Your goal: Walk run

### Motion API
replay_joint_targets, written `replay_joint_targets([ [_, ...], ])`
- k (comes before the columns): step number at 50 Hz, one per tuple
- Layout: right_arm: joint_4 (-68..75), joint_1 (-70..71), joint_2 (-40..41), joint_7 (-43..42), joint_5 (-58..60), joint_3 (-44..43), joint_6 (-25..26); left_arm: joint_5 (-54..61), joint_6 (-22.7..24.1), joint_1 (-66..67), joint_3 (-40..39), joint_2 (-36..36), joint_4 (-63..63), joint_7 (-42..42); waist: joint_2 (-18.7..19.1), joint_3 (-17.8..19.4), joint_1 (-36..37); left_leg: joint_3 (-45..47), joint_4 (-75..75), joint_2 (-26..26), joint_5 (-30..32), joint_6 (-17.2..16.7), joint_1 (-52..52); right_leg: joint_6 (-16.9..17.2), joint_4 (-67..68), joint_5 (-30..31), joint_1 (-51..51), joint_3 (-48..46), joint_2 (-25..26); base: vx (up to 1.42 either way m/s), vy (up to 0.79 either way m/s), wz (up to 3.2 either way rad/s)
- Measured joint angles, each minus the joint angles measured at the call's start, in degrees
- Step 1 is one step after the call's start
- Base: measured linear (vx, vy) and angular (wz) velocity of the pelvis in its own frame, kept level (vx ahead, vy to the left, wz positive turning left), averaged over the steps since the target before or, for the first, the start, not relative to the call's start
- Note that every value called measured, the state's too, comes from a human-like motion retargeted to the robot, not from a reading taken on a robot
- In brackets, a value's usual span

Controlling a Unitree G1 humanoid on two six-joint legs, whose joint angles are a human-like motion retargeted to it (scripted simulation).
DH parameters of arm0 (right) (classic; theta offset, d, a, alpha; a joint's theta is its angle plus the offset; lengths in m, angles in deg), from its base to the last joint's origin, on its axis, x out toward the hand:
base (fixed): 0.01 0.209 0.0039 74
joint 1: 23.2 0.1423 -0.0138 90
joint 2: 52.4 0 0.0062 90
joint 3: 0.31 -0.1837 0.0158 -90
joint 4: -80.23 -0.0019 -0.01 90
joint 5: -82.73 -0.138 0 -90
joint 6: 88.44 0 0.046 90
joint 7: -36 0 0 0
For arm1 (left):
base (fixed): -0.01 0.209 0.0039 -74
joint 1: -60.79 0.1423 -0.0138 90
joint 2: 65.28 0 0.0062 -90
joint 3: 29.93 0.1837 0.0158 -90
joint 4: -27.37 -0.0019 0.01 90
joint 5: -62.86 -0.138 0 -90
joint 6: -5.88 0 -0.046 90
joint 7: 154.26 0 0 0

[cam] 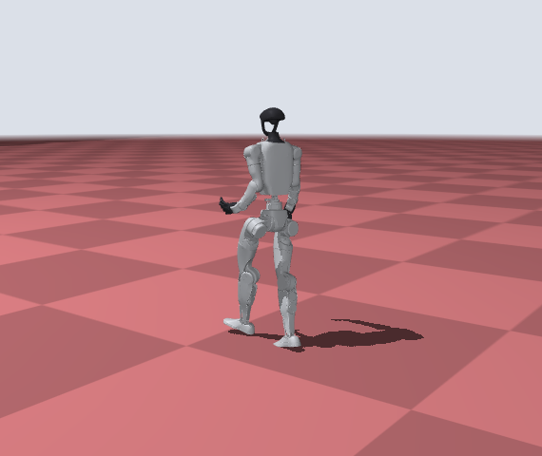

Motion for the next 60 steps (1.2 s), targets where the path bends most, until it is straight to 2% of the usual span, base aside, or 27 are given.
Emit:
replay_joint_targets([
  [3,3.57,-4.28,1.87,0.26,2.99,-1.20,1.01,-0.80,0.13,0.73,-0.36,0.39,-0.40,0.23,-1.22,-1.41,4.12,-1.39,1.59,0.31,4.34,1.93,1.60,2.32,4.27,10.07,1.36,-2.30,-1.69,1.00,-0.16,-0.90],
  [5,7.52,-7.02,3.27,0.12,6.36,-1.85,3.02,0.13,0.19,1.44,-0.81,0.77,-0.46,0.65,-2.21,-2.34,4.54,-6.82,4.33,0.24,2.46,3.29,2.00,4.86,9.89,21.98,0.59,-4.18,-3.66,1.17,-0.12,-0.40],
  [7,11.94,-9.55,4.53,-0.48,9.29,-1.08,5.57,2.35,-0.26,1.40,-1.76,0.81,-0.36,1.44,-1.45,-1.78,2.84,-8.08,7.28,1.99,-0.18,3.79,3.29,6.48,20.61,31.34,-3.36,-1.47,-1.87,1.16,-0.11,0.06],
  [8,14.25,-10.72,4.65,-0.56,10.20,-0.52,6.37,3.34,-0.42,1.22,-1.83,0.71,-0.27,1.82,-0.93,-1.26,1.94,-6.01,8.24,3.26,-1.56,4.13,5.00,6.93,27.42,34.04,-6.20,-0.56,-0.64,0.97,-0.09,0.31],
  [10,18.21,-13.02,4.19,0.53,12.38,-0.35,7.27,4.59,-0.29,0.47,-1.50,0.59,-0.02,2.61,-0.70,-0.40,0.57,-4.88,8.24,2.74,-4.27,4.63,9.29,7.14,40.52,34.94,-11.58,-1.04,-1.93,0.83,-0.04,0.20],
  [12,20.06,-15.48,4.36,2.33,14.75,-0.85,8.67,5.00,-0.27,-1.25,-1.61,-0.03,0.06,3.70,2.39,-0.31,1.58,-6.67,7.17,5.40,-5.23,3.72,10.84,6.37,41.75,29.60,-16.24,-0.50,0.54,0.76,-0.01,-0.46],
  [13,20.38,-17.12,4.48,2.86,15.81,-1.36,9.55,5.03,-0.37,-1.97,-1.64,-0.19,0.14,4.20,3.21,-0.19,1.57,-6.55,6.75,5.74,-5.64,3.45,11.91,5.76,42.87,26.46,-18.57,-1.20,-0.28,0.69,0.02,-0.11],
  [15,20.50,-20.59,4.85,2.72,16.84,-3.01,10.40,4.69,-0.30,-3.24,-1.21,-0.89,0.74,4.87,4.49,0.29,-0.27,-7.30,5.48,5.88,-6.08,2.78,14.21,6.77,43.25,21.23,-23.67,-0.50,-0.35,0.68,0.03,0.75],
  [18,20.94,-25.68,5.24,1.39,15.32,-4.75,9.51,3.10,0.42,-4.34,-0.23,-2.57,2.45,5.27,5.82,0.56,-4.97,-10.64,3.73,4.70,-7.14,2.44,17.18,9.03,37.12,13.96,-30.14,-1.59,-4.18,0.62,0.00,1.34],
  [20,21.61,-28.36,5.43,1.31,14.03,-5.73,9.54,2.14,0.54,-5.20,-0.09,-3.63,3.40,5.25,5.41,0.77,-7.15,-11.82,2.82,3.10,-8.12,2.29,19.42,12.75,28.60,12.02,-32.64,-0.09,-6.71,0.77,-0.08,1.03],
  [24,21.71,-32.24,6.82,3.05,12.41,-7.73,11.62,1.90,0.11,-7.45,-0.12,-5.08,3.95,4.93,2.59,2.28,-9.85,-14.58,1.81,-0.56,-10.68,1.66,25.40,15.27,9.11,9.83,-34.22,2.01,-13.54,0.82,-0.17,0.86],
  [25,21.71,-32.98,7.16,3.54,12.15,-8.01,12.24,2.12,0.05,-7.82,-0.04,-5.27,3.93,4.87,2.04,2.77,-10.38,-15.32,1.60,-1.01,-11.28,1.33,27.14,15.35,4.78,8.30,-34.43,4.28,-13.80,0.74,-0.20,0.80],
  [28,21.71,-34.13,7.66,5.34,12.57,-8.24,13.61,2.75,0.07,-8.03,0.12,-4.74,3.62,4.82,1.45,3.47,-10.99,-16.29,1.47,-0.55,-13.03,-0.25,31.81,21.72,-5.22,6.01,-33.21,17.35,-12.25,0.83,-0.30,0.66],
  [30,21.71,-34.16,8.06,6.34,13.60,-8.01,13.92,2.86,0.16,-7.42,-0.05,-4.41,3.28,4.90,1.44,3.80,-10.33,-16.80,3.55,2.36,-14.86,-2.84,34.19,24.19,-5.18,6.17,-32.09,10.15,-10.37,0.90,-0.55,0.43],
  [33,21.71,-32.63,7.80,5.77,14.66,-7.93,14.30,2.34,0.21,-5.53,-0.19,-2.65,3.24,4.54,0.33,1.56,-12.25,-19.95,6.50,-0.17,-11.39,-3.44,34.40,24.18,-1.51,11.99,-31.01,1.88,-15.32,0.86,-0.23,1.04],
  [35,21.71,-30.82,7.66,4.08,14.49,-8.03,14.24,1.65,-0.03,-3.87,-0.96,-1.90,2.79,3.42,0.16,-0.24,-13.31,-21.33,10.72,0.12,-4.57,-6.01,33.32,22.40,-0.10,15.69,-30.09,8.84,-14.06,0.85,-0.38,1.06],
  [38,21.71,-26.83,7.06,2.65,11.72,-8.36,12.98,1.26,-0.93,-1.96,-0.03,-0.46,0.96,3.23,0.77,-0.14,-11.77,-22.06,26.57,1.72,10.85,-11.67,27.66,17.06,2.26,11.56,-26.68,15.01,-11.73,0.77,-0.38,0.76],
  [40,21.71,-22.72,5.73,3.07,9.71,-7.85,12.09,1.50,-0.65,-1.27,0.99,0.48,0.34,4.79,-0.51,-0.61,-10.06,-19.35,38.94,1.76,17.41,-15.05,21.35,14.87,1.23,10.76,-24.19,8.07,-14.84,0.78,-0.36,0.57],
  [41,21.18,-20.56,4.92,3.30,8.92,-7.68,12.11,1.69,-0.35,-1.27,1.15,0.65,0.09,4.72,-0.97,-1.14,-10.27,-17.64,43.26,2.97,18.56,-14.63,18.36,14.15,0.62,10.41,-23.25,3.97,-16.22,0.68,-0.28,1.01],
  [43,19.63,-16.49,3.03,3.28,7.54,-7.03,11.86,1.95,-0.19,-1.38,1.43,0.93,-0.42,3.79,-0.84,-1.68,-11.11,-14.24,49.02,6.21,15.27,-11.58,13.24,12.82,0.04,9.02,-21.48,3.06,-16.09,0.50,-0.16,1.51],
  [45,17.52,-12.96,0.64,2.48,7.11,-5.73,10.78,1.76,-0.64,-1.05,1.78,1.12,-0.40,2.13,-0.73,-1.48,-10.26,-11.39,50.23,6.53,11.89,-7.72,9.62,12.49,-0.98,8.34,-19.37,0.79,-16.43,0.45,-0.13,0.80],
  [48,14.25,-7.87,-3.63,1.49,8.25,-3.41,8.97,1.00,-0.53,-0.36,1.77,1.03,0.33,-0.15,-1.94,-0.64,-4.46,-8.71,47.07,3.06,5.67,-9.87,4.24,12.02,-2.51,7.89,-16.90,-1.06,-16.46,0.50,-0.13,-0.36],
  [50,12.36,-5.07,-6.55,1.23,8.91,-2.40,8.16,0.36,-0.22,0.10,2.16,0.71,0.83,-1.04,-1.86,-0.35,-1.70,-7.50,40.70,2.24,2.49,-10.17,1.72,11.67,-3.15,6.92,-15.33,-2.36,-15.54,0.41,-0.09,0.09],
  [52,10.70,-2.88,-9.48,0.97,9.21,-2.36,7.93,-0.46,0.01,0.26,2.52,0.84,0.96,-1.32,-0.79,-0.11,0.04,-6.13,31.60,1.98,1.16,-7.66,0.17,11.06,-3.84,5.58,-13.43,-4.30,-13.65,0.48,-0.08,0.71],
  [55,8.01,-1.13,-12.81,-0.22,9.21,-4.27,8.28,-1.09,0.07,0.10,2.91,1.65,0.50,-0.76,1.70,0.09,-0.19,2.34,16.83,4.23,-0.27,-3.38,0.56,9.90,-4.80,2.92,-10.14,-8.89,-10.15,0.50,-0.07,1.36],
  [58,5.56,-1.16,-13.81,-2.49,6.74,-7.51,7.93,-0.86,-0.35,-0.29,2.85,2.52,-0.01,-0.24,3.06,0.06,-1.46,6.69,5.45,0.32,-4.22,-3.11,0.67,9.29,-5.44,0.21,-7.16,-13.61,-7.55,0.53,-0.08,1.66],
  [60,4.49,-1.90,-13.39,-3.78,3.70,-9.57,7.08,-0.84,-0.51,-0.34,2.80,2.79,-0.06,-0.33,3.42,-0.43,-3.16,13.72,0.51,-1.07,-7.26,-2.22,2.25,9.38,-5.32,-1.72,-5.74,-17.58,-6.59,0.50,-0.10,1.82],
])
